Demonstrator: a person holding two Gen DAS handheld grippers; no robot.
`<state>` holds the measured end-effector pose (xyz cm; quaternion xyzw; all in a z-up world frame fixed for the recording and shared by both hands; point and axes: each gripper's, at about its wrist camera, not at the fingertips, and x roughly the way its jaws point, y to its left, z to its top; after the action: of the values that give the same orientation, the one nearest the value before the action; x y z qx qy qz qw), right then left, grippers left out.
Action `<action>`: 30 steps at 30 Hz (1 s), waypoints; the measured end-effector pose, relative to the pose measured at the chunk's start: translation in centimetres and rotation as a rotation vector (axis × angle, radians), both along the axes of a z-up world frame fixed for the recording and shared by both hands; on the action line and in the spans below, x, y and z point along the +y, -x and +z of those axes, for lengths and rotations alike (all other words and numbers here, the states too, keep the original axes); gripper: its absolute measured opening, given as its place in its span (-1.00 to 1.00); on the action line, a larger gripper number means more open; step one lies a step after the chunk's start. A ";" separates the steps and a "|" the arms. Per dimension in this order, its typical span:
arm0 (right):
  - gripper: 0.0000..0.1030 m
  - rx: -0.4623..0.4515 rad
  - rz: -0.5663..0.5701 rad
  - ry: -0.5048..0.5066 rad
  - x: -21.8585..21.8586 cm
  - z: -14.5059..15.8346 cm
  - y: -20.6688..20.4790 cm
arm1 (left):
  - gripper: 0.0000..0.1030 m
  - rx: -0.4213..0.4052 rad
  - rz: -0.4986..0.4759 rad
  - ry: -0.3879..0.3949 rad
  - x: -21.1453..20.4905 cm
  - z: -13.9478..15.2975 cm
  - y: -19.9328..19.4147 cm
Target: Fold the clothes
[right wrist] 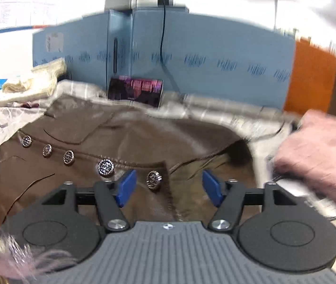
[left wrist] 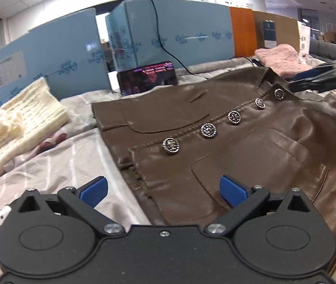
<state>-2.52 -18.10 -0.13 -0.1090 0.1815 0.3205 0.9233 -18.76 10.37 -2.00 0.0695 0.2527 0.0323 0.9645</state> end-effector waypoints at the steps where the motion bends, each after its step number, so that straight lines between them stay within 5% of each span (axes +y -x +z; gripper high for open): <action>1: 0.53 -0.033 0.013 -0.009 -0.9 0.1 0.9 | 1.00 -0.025 -0.007 0.004 -0.2 0.2 0.5; 5: 0.60 -0.032 0.060 -0.007 -3.4 -0.5 3.0 | 1.00 -0.186 -0.192 0.051 -1.6 1.7 3.3; 8: 0.61 0.012 0.013 0.031 -4.5 -1.5 3.0 | 1.00 -0.237 -0.383 0.016 -3.7 1.8 5.0; 12: 0.61 0.035 -0.057 0.091 -4.9 -2.9 2.9 | 1.00 -0.205 -0.512 -0.087 -6.5 1.2 6.2; 16: 0.61 -0.011 -0.028 0.032 -5.9 -2.1 4.0 | 1.00 -0.130 -0.607 -0.128 -7.9 0.4 7.1; 20: 0.64 -0.044 0.077 -0.055 -6.6 -1.0 5.6 | 1.00 -0.037 -0.620 -0.204 -9.0 -1.0 7.2; 24: 0.67 -0.063 0.317 -0.056 -5.1 -0.5 8.3 | 1.00 -0.001 -0.513 -0.323 -9.7 -2.7 6.5; 30: 0.67 -0.085 0.675 0.016 -1.8 -0.2 11.8 | 1.00 -0.063 -0.479 -0.220 -7.7 -1.5 6.3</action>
<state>-14.31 -19.95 -0.30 -0.1833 0.0989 0.6017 0.7711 -25.04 2.69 -3.48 0.2307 0.1937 -0.1675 0.9387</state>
